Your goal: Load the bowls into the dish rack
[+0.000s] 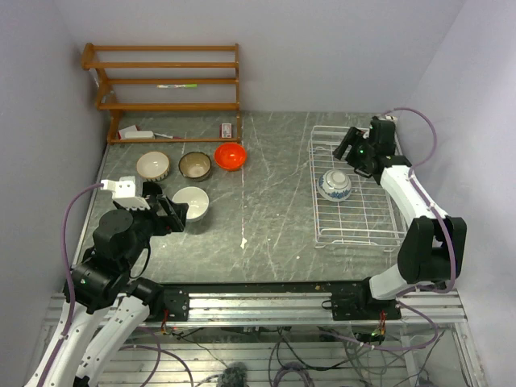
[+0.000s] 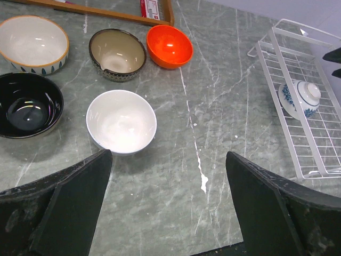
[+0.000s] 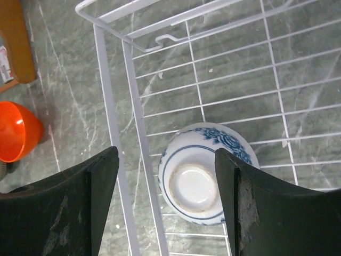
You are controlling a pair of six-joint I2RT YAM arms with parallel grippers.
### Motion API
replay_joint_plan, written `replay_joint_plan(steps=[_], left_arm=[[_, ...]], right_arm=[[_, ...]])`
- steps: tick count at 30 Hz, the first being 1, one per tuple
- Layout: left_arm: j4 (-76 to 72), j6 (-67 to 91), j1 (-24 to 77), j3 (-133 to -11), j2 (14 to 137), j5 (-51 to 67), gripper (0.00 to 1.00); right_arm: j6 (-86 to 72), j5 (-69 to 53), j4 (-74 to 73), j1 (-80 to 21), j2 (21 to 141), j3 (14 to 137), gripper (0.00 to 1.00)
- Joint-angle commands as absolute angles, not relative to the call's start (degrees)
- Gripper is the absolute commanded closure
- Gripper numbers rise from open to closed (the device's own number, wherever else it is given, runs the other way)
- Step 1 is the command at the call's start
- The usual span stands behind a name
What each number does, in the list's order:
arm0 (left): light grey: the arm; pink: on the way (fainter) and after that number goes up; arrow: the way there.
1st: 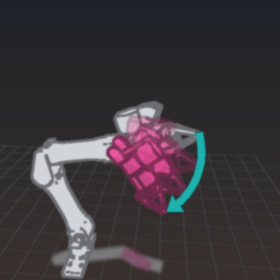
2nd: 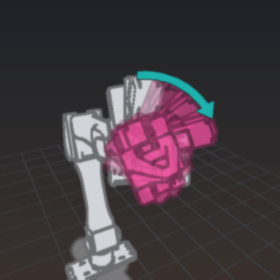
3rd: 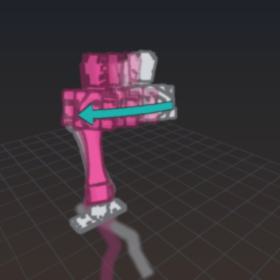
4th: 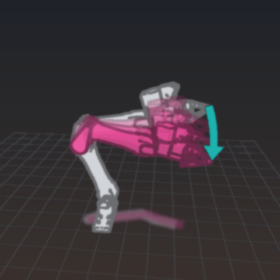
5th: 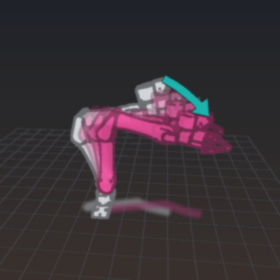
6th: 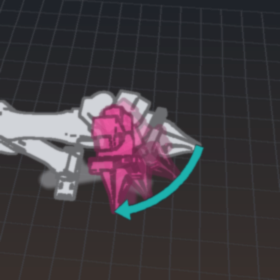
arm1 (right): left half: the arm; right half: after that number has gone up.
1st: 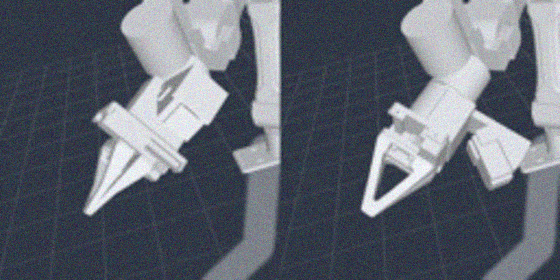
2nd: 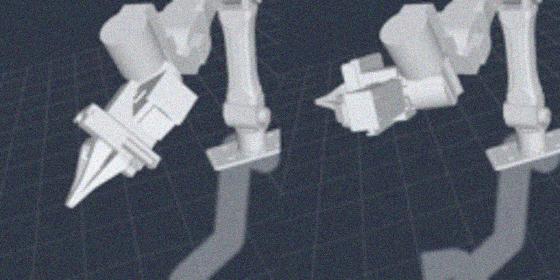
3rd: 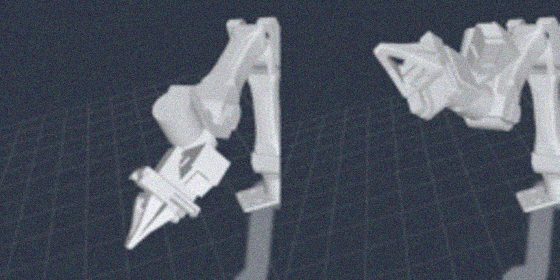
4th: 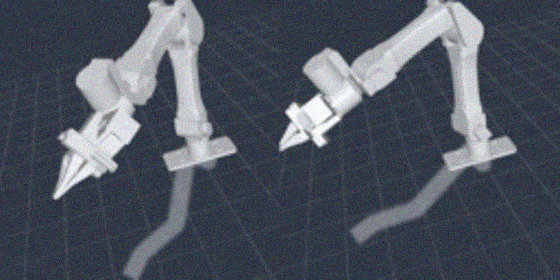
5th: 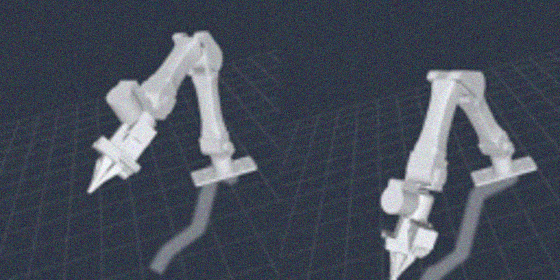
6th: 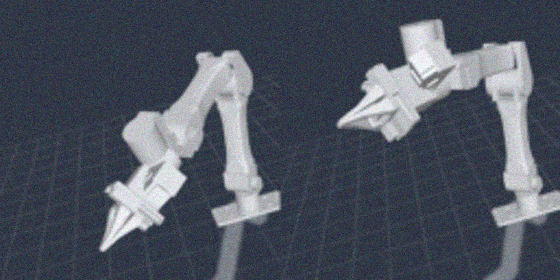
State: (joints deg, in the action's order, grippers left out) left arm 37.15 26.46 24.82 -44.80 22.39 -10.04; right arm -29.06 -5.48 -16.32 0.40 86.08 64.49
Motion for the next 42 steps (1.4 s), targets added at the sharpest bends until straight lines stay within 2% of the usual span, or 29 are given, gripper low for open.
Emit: replay_joint_plan(steps=[1,10,18,28,42], left_arm=[[36.7,26.8,25.3,-45.2,21.5,-11.0,0.01],[36.7,26.8,25.5,-45.1,21.2,-10.9,0.01],[36.7,26.8,25.6,-45.2,20.6,-11.0,0.01],[36.7,26.8,25.7,-45.1,20.7,-10.9,0.01],[36.6,26.8,25.6,-45.1,20.5,-10.5,0.01]], right_arm=[[-24.7,5.2,-21.7,-3.2,89.9,68.5,0.28],[-20.9,16.7,-25.4,-9.4,95.7,71.7,0.28],[-21.8,15.9,-26.1,-10.4,96.5,69.6,0.29],[-24.6,15.9,-26.3,-10.8,85.7,57.9,0.29],[-27.6,8.6,-30.0,-13.3,67.5,43.7,0.29]])
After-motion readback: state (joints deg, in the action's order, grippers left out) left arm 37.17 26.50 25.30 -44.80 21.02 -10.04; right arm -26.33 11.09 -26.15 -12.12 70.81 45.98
